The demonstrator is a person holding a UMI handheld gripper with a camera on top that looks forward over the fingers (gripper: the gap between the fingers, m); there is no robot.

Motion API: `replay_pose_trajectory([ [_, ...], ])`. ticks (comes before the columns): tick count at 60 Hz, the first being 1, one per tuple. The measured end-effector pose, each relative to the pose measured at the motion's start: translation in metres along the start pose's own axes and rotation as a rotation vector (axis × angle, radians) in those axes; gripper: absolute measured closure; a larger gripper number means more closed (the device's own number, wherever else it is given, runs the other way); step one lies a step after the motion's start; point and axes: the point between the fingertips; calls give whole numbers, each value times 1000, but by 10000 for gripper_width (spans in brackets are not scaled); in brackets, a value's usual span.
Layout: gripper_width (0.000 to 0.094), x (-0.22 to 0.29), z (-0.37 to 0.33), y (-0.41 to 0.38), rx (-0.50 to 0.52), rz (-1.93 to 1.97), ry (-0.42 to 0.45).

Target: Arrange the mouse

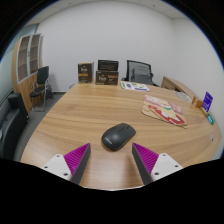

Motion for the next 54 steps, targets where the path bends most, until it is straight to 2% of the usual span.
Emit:
replay_pose_trajectory([
  [7, 69, 5, 29, -4, 16, 16, -25],
  [24, 62, 39, 61, -6, 31, 26, -10],
  [35, 101, 55, 76, -16, 55, 23, -5],
  [42, 212, 60, 81, -18, 66, 34, -5],
  [43, 254, 60, 82, -17, 63, 34, -4],
  [45, 431, 61, 83, -14, 54, 38, -1],
  [54, 531, 60, 83, -14, 50, 35, -14],
])
Point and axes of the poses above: the point between the fingertips, and its own axes, seen from behind it with the camera up: y to the right, x up, z forward, the way the camera looks, and after that the axes turned 11 degrees about -y, right-handed
